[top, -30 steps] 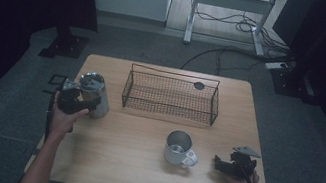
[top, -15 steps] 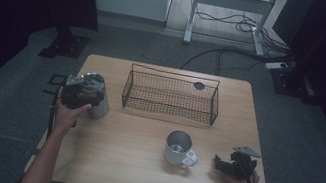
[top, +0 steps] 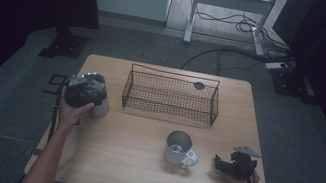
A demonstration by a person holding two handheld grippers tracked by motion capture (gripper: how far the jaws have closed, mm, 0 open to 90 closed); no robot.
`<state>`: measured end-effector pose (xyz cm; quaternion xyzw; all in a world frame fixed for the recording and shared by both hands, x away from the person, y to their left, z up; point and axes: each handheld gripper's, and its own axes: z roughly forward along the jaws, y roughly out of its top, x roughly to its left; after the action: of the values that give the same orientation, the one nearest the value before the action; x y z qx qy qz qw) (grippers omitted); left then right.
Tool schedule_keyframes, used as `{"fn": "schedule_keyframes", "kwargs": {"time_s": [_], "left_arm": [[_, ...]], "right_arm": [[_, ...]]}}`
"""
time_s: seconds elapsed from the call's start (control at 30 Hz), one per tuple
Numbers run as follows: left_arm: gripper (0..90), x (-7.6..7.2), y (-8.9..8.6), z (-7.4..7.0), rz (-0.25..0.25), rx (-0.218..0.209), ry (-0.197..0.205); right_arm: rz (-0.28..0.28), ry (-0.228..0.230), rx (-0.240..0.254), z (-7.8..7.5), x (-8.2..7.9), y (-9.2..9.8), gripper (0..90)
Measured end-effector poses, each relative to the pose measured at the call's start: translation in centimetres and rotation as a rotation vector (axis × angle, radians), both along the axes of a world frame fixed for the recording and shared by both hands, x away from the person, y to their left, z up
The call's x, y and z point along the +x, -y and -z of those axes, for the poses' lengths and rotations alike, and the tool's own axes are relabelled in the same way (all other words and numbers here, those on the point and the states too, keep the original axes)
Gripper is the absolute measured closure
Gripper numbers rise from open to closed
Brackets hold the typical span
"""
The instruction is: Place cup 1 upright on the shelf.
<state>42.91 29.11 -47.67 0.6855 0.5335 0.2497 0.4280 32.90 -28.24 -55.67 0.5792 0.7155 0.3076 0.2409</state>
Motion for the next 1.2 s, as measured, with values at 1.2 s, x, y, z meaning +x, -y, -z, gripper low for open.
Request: {"fn": "schedule_keyframes", "kwargs": {"time_s": [1.2], "left_arm": [[3.8, -0.7, 1.7, -1.0, -0.002, 0.075, 0.010]], "right_arm": [[0.001, 0.000, 0.001, 0.0, 0.0, 0.0, 1.4]]}}
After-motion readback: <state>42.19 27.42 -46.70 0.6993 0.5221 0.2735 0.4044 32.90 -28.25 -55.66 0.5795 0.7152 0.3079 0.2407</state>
